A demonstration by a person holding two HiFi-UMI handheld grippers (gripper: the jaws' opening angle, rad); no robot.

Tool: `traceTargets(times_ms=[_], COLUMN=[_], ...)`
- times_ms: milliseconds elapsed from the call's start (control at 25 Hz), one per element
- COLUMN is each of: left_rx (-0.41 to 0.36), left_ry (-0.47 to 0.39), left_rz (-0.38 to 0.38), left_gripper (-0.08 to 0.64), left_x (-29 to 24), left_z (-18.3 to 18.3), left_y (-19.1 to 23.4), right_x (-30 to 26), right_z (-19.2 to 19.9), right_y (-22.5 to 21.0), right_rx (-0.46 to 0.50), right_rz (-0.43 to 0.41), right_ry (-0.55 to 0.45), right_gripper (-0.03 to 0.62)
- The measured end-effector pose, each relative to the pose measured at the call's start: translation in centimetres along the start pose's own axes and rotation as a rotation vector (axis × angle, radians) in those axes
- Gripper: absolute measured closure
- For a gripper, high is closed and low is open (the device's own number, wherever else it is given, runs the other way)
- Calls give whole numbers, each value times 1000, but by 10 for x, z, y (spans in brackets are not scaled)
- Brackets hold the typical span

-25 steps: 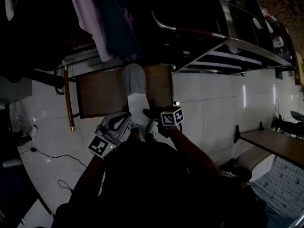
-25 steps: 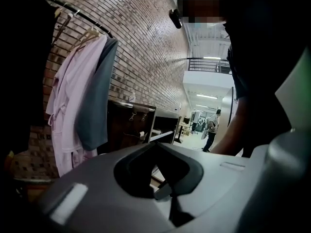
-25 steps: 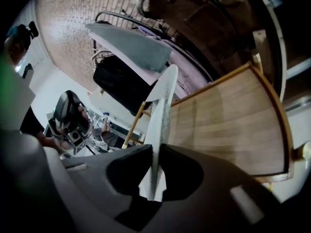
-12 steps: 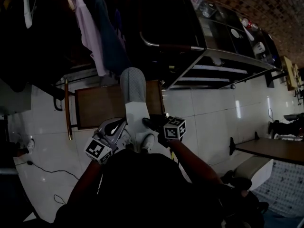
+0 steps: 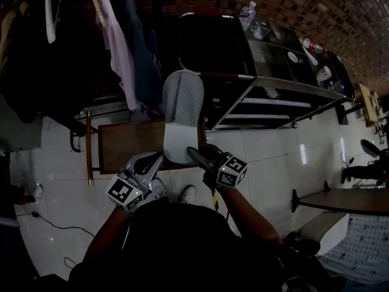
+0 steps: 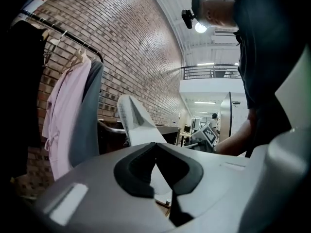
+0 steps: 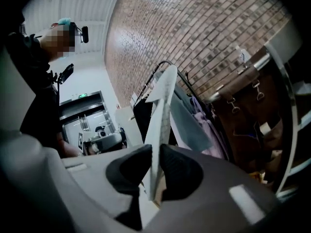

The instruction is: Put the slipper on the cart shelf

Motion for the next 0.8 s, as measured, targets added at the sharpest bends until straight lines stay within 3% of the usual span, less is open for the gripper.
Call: traceTargets(times_ms=[400, 800], left_rx=[-27, -10], left_ry=[-9, -20], left_rz=[-3, 24], left_gripper=[560, 560], left_x=[4, 5], left_z=[-12, -8], left_y=[2, 3], right_x=[3, 2], right_z=[-52, -60], right_y=[36, 54], right_rx=[297, 359], right_rz=[43, 89], right_ry=[-110, -155], right_gripper=[534, 534])
Point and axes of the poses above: the fingertips, and each gripper's own axes: x backward along the fingers, y to its left, z out of its underside, the point moved 8 cm from there along x, backward along the fingers
